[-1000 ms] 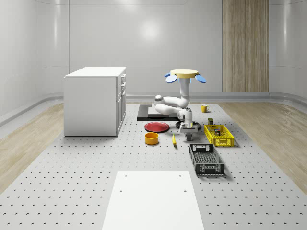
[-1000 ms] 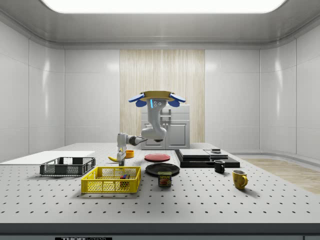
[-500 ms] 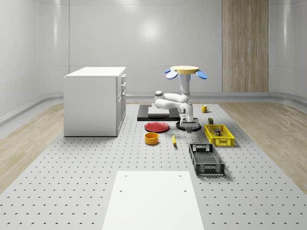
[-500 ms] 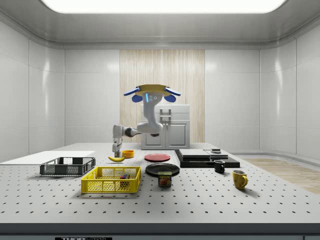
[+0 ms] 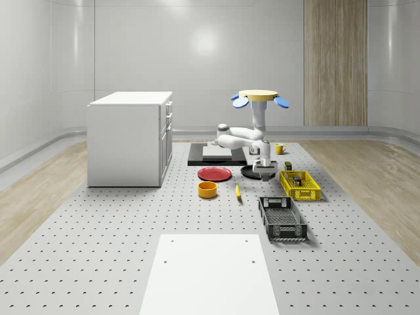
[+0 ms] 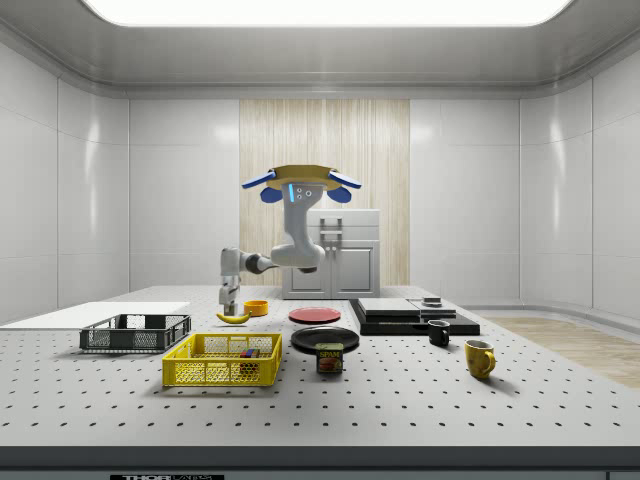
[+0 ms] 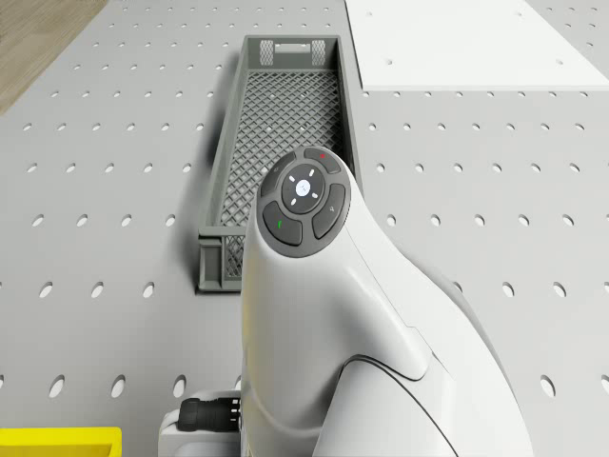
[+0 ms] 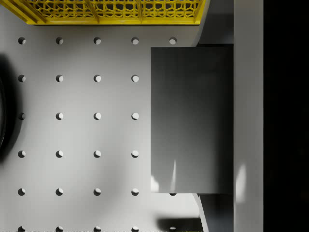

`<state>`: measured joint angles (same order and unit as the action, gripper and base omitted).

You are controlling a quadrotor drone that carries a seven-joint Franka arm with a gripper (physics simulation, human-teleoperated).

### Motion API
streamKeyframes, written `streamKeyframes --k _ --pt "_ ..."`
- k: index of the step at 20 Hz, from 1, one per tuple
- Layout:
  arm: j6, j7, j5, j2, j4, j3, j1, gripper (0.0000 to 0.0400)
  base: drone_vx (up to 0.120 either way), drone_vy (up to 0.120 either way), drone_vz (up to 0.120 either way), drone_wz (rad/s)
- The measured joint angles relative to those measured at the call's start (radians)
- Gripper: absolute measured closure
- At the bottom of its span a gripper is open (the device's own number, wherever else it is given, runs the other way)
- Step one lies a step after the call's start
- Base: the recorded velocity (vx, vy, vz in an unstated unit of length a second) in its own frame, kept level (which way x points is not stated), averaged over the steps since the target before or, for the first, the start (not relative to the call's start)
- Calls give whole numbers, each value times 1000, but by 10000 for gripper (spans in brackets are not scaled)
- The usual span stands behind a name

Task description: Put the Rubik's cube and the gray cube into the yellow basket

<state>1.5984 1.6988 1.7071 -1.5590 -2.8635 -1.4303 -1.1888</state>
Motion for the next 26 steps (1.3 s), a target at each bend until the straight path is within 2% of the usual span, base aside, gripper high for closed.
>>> streamKeyframes --k 3,26 --pt "2 0 -2 -3 0 -1 0 150 0 120 93 0" --pt "16 2 -8 -18 0 -4 -3 150 0 120 0 0"
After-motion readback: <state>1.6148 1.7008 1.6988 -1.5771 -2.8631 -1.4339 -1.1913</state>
